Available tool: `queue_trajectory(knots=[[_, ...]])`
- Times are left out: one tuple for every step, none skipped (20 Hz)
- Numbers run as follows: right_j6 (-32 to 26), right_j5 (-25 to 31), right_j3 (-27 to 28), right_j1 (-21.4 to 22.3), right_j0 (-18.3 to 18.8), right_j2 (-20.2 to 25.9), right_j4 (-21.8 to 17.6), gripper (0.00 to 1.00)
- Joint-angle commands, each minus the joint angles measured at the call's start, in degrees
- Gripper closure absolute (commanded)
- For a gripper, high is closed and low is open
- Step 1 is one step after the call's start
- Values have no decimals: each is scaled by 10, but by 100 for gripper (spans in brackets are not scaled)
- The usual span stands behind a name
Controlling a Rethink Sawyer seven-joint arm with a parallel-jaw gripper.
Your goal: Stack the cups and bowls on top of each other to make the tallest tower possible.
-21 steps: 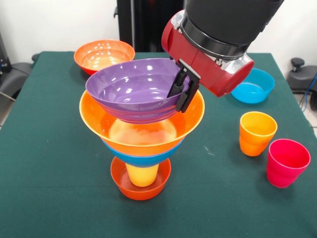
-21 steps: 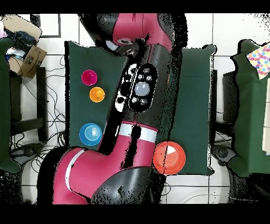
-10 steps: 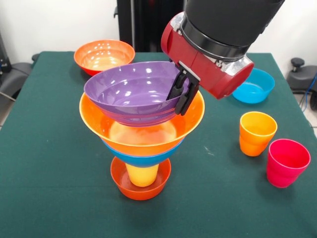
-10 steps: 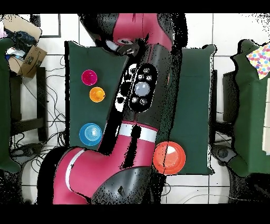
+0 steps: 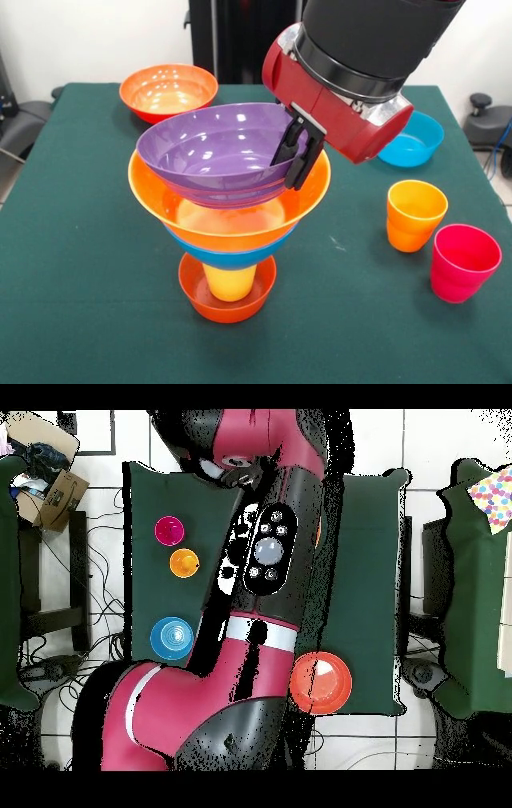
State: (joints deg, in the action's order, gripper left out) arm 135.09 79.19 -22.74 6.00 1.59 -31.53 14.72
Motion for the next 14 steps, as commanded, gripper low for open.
queue_trajectory(knots=[[-80,-33,-7,-21,5,53,-23,100],[-80,-35,-7,-21,5,54,-23,100],[-80,-37,-7,-21,5,54,-24,100],[-80,-38,-7,-22,5,54,-24,100],[-80,-40,-7,-22,5,54,-24,100],[-79,-40,-7,-22,6,54,-24,100],[-79,-41,-6,-23,6,55,-24,100],[-78,-43,-6,-23,5,54,-24,100],[-79,-44,-5,-24,6,55,-24,100],[-80,-45,-4,-24,6,54,-24,100],[-80,-46,-4,-25,6,54,-24,100],[-81,-47,-3,-26,7,54,-24,100],[-82,-47,0,-27,7,53,-24,100],[-82,-48,0,-28,8,53,-24,100]])
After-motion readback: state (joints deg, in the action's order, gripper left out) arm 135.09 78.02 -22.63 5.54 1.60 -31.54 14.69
